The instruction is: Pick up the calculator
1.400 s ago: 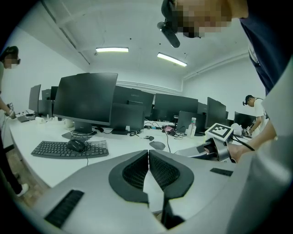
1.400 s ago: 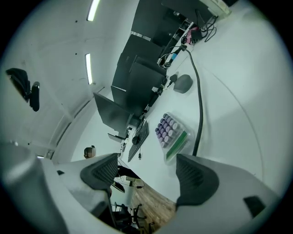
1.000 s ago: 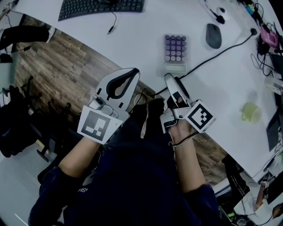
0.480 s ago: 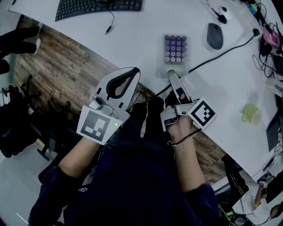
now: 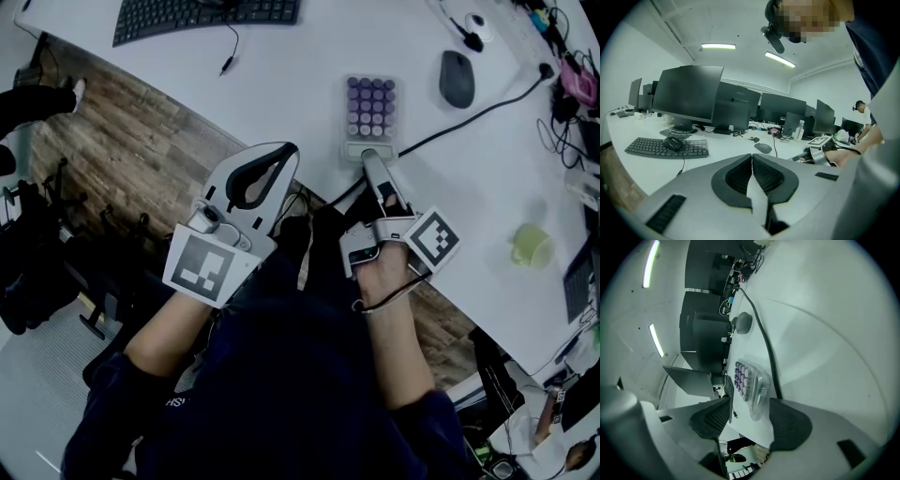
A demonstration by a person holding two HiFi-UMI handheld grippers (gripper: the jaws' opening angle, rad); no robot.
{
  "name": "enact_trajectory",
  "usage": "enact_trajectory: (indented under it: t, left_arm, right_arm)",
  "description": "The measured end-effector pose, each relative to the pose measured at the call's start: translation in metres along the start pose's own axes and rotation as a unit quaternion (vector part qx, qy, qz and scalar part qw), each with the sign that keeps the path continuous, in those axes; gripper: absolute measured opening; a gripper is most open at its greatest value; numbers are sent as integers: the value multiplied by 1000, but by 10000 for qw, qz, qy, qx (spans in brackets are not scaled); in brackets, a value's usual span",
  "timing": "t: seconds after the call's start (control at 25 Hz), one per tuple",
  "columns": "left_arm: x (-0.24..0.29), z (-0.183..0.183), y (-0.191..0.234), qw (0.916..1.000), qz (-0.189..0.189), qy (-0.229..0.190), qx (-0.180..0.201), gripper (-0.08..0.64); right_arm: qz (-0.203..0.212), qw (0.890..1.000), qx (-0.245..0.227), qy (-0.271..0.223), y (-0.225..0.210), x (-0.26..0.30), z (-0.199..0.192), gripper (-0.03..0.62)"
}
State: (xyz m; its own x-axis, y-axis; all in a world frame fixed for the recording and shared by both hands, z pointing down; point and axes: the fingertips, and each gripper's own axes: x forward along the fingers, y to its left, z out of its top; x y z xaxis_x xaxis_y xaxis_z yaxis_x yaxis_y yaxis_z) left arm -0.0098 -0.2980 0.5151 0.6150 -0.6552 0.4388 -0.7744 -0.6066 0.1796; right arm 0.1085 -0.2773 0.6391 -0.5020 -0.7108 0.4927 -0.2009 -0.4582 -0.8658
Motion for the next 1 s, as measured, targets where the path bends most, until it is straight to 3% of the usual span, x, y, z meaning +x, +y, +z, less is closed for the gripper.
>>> enact_trajectory:
  t: [0.48,0.8,1.0]
  left_arm:
    - [3,-5,1,10000,14,45,-69,32]
    - [3,-5,1,10000,19,46,-62,32]
    - [0,-6,0,10000,41,43,-60,32]
  right_arm:
    - [-97,9967,787,-156,-13,0,3,172]
    - [-268,9947,981,-144,-20,0,2,94]
    - [-243,9940,1057,-130,-21,0,1,86]
